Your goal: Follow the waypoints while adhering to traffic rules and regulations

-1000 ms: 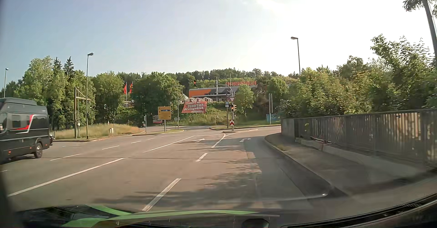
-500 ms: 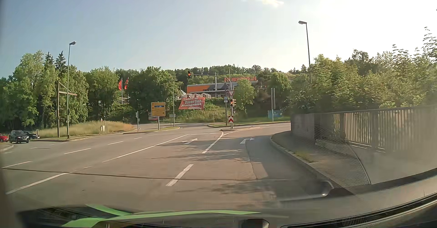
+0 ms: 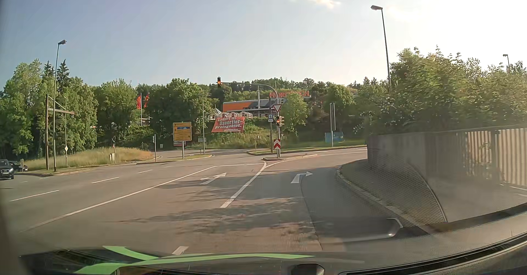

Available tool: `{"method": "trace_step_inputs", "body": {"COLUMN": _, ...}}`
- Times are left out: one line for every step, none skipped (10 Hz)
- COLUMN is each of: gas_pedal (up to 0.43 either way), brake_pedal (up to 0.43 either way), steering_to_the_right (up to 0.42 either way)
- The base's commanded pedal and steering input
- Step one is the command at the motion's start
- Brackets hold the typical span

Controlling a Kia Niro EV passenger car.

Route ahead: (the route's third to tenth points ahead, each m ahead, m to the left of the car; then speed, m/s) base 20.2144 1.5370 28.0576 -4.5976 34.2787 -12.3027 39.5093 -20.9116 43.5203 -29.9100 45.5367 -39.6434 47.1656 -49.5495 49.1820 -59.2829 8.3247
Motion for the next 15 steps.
{"method": "trace_step_inputs", "body": {"gas_pedal": 0.079, "brake_pedal": 0.000, "steering_to_the_right": 0.000}}
{"method": "trace_step_inputs", "body": {"gas_pedal": 0.098, "brake_pedal": 0.000, "steering_to_the_right": 0.003}}
{"method": "trace_step_inputs", "body": {"gas_pedal": 0.098, "brake_pedal": 0.000, "steering_to_the_right": 0.007}}
{"method": "trace_step_inputs", "body": {"gas_pedal": 0.087, "brake_pedal": 0.000, "steering_to_the_right": 0.008}}
{"method": "trace_step_inputs", "body": {"gas_pedal": 0.087, "brake_pedal": 0.000, "steering_to_the_right": 0.008}}
{"method": "trace_step_inputs", "body": {"gas_pedal": 0.087, "brake_pedal": 0.000, "steering_to_the_right": 0.011}}
{"method": "trace_step_inputs", "body": {"gas_pedal": 0.067, "brake_pedal": 0.000, "steering_to_the_right": 0.021}}
{"method": "trace_step_inputs", "body": {"gas_pedal": 0.028, "brake_pedal": 0.000, "steering_to_the_right": 0.031}}
{"method": "trace_step_inputs", "body": {"gas_pedal": 0.028, "brake_pedal": 0.000, "steering_to_the_right": 0.040}}
{"method": "trace_step_inputs", "body": {"gas_pedal": 0.028, "brake_pedal": 0.000, "steering_to_the_right": 0.049}}
{"method": "trace_step_inputs", "body": {"gas_pedal": 0.039, "brake_pedal": 0.000, "steering_to_the_right": 0.060}}
{"method": "trace_step_inputs", "body": {"gas_pedal": 0.039, "brake_pedal": 0.000, "steering_to_the_right": 0.069}}
{"method": "trace_step_inputs", "body": {"gas_pedal": 0.039, "brake_pedal": 0.000, "steering_to_the_right": 0.078}}
{"method": "trace_step_inputs", "body": {"gas_pedal": 0.059, "brake_pedal": 0.000, "steering_to_the_right": 0.083}}
{"method": "trace_step_inputs", "body": {"gas_pedal": 0.067, "brake_pedal": 0.000, "steering_to_the_right": 0.090}}
